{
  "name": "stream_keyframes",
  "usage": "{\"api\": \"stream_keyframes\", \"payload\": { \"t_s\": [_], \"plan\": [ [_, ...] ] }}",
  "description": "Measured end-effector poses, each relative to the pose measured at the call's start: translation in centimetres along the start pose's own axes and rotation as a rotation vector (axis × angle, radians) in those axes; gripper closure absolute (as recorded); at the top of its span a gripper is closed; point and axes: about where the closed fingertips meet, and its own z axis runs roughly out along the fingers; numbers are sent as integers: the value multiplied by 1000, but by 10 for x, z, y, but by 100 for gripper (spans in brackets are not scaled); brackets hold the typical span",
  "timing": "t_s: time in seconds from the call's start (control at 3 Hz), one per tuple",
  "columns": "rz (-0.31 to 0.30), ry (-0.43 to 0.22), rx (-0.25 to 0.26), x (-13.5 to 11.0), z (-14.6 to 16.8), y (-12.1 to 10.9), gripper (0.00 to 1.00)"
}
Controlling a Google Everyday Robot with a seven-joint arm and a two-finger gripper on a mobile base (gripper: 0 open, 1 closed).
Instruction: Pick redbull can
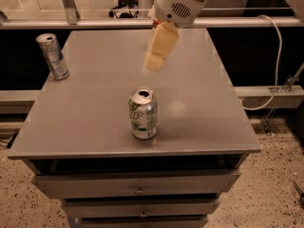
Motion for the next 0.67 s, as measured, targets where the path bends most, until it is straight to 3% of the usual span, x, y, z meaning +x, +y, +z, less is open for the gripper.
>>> {"api": "stream_keyframes", "payload": {
  "t_s": [0.33,0.67],
  "plan": [
    [-4,-7,3,-1,1,0,0],
    [4,-67,20,-11,13,-12,0]
  ]
}}
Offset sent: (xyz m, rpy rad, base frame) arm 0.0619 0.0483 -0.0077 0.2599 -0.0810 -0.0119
